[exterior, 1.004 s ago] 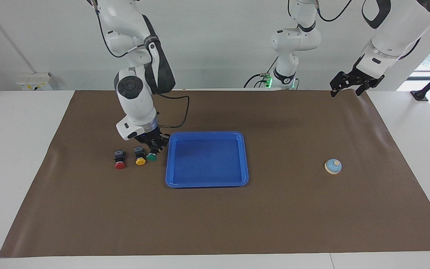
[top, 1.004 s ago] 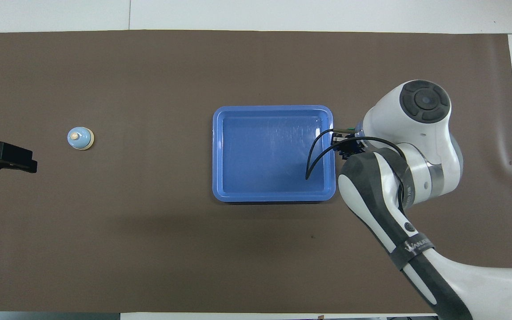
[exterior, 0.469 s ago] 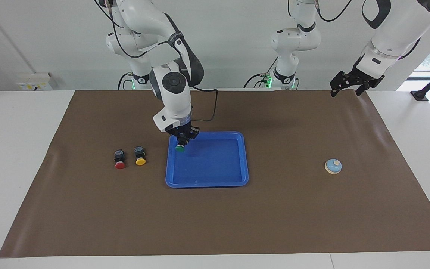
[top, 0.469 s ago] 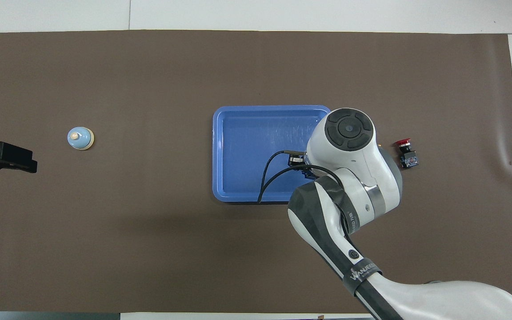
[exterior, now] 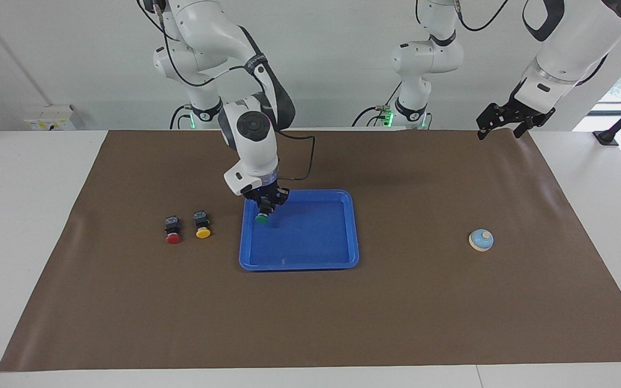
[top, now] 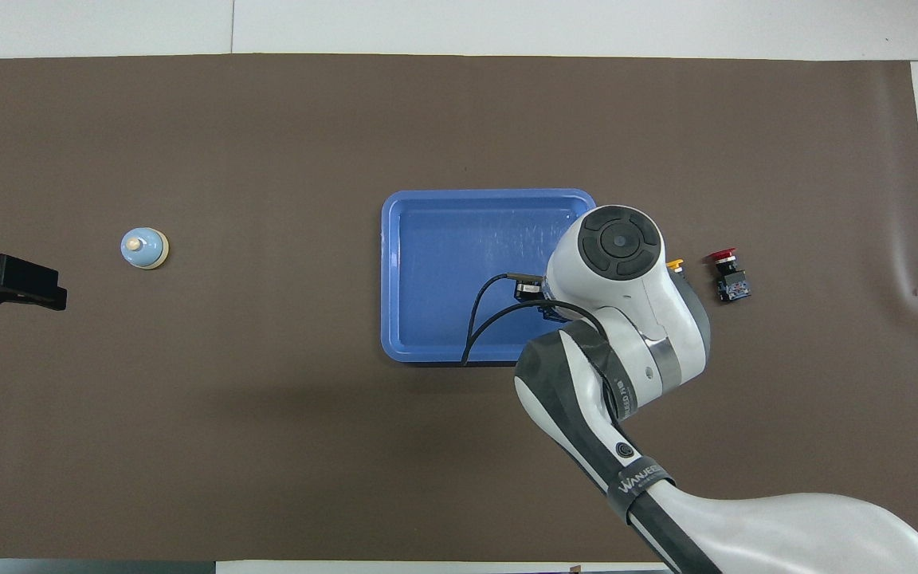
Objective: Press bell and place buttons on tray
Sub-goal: 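Carry the green button over the blue tray with the right gripper, then lower the green button into the tray and open the right gripper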
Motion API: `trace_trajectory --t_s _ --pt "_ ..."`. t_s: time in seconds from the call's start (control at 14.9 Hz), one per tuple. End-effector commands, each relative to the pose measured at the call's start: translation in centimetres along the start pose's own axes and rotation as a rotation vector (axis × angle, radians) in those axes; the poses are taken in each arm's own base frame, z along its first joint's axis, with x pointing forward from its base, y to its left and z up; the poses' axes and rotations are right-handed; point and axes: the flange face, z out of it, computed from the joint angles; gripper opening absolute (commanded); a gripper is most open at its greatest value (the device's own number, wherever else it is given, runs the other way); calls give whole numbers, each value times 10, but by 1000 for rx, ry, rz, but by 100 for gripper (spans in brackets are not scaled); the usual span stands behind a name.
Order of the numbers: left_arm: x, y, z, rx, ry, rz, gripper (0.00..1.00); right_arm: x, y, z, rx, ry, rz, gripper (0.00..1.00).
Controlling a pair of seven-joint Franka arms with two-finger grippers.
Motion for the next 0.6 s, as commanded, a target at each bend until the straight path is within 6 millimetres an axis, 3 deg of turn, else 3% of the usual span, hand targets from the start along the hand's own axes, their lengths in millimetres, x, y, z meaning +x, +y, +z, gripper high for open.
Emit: trace_trajectory --t_s 0.0,0.13,0.54 --pt "-1 -2 -1 16 -5 4 100 -2 7 8 2 0 -157 0" --pt "-1 -2 -1 16 -5 2 100 3 14 10 1 -3 -262 0" --pt "-1 -2 -1 16 -5 2 100 -5 23 30 12 19 -248 0"
